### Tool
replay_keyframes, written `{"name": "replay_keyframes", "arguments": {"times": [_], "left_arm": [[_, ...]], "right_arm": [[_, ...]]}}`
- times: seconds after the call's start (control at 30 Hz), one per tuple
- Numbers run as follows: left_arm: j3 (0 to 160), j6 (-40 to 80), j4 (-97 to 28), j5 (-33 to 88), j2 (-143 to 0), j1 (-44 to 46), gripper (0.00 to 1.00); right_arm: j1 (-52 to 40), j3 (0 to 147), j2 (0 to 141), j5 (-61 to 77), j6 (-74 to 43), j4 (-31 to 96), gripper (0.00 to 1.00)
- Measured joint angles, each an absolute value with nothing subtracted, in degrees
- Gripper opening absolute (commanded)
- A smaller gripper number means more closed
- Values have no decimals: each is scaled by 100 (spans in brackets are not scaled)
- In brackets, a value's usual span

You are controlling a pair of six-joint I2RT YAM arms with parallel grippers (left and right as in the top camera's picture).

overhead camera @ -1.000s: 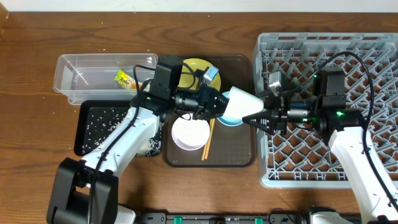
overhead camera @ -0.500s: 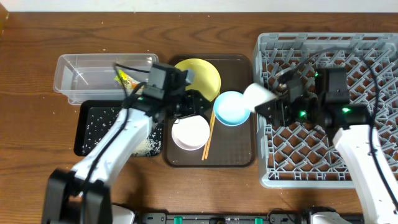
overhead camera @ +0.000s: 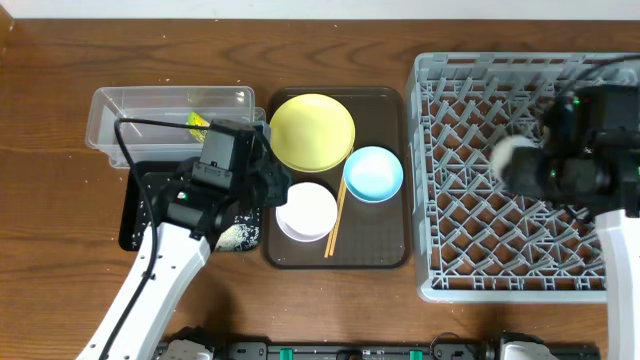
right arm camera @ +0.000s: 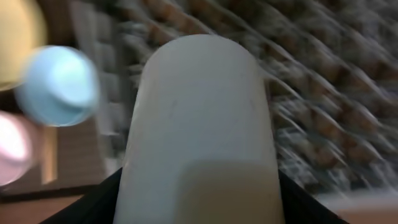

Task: Sort waste into correct bins and load items into the dishwasher rack
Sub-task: 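Place the white cup into the dishwasher rack with the right gripper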

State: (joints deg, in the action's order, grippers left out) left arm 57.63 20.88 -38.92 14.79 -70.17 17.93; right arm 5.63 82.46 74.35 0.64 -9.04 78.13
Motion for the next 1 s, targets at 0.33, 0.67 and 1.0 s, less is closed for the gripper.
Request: {"name": "replay_keyframes", "arguments": {"times": [0.33,0.67,1.0], "left_arm": [[5763,2073,-3903,1323,-7017,1793,39],[5763,2073,-3931,1310,-7017,1793,39],[5763,2049,-3970,1310,-7017,1796,47]], "right_arm": [[1693,7872,7961,-360,-1026,8256,1],[1741,6707,8202,-322,-1011,7616,1],[1745,6313,8213,-349,-1055,7227,99]]}}
